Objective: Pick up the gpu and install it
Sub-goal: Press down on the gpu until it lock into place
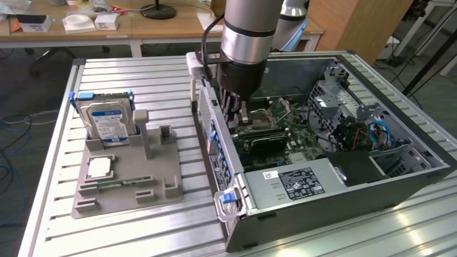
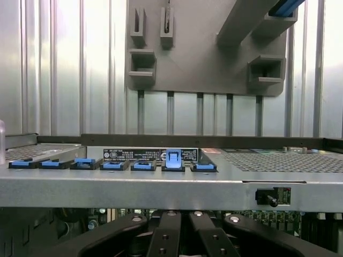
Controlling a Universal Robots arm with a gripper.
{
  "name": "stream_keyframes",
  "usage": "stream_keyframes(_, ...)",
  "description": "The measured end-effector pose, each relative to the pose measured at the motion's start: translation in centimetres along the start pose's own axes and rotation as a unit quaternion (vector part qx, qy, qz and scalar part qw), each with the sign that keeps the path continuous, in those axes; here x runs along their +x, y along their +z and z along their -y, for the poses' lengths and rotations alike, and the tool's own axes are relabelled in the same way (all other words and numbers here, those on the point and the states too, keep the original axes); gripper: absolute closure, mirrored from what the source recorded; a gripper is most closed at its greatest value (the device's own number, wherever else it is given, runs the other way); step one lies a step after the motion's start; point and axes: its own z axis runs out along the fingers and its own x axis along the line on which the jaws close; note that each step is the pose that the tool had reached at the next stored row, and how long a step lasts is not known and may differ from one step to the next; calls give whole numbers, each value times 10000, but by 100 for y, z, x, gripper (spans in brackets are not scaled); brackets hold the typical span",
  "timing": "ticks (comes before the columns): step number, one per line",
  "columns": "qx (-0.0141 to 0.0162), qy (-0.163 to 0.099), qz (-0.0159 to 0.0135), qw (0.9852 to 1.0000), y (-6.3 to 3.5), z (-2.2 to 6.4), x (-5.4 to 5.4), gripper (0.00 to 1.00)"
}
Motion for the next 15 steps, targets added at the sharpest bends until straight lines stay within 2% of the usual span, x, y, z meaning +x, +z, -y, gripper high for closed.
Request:
stream_keyframes(3, 1, 1, 9, 10000, -5, 7, -1, 89)
stream_keyframes(4, 6, 2, 21, 10000, -14, 10, -2, 89)
stream_keyframes(6, 3, 1, 25, 10000, -48, 23, -1, 89)
stream_keyframes(8, 2, 1, 40, 10000, -70, 47, -1, 89)
stream_keyframes(11, 1, -1, 56, 10000, -86, 114, -1, 89)
stream_keyframes(15, 1, -1, 84, 10000, -91, 245, -2, 89)
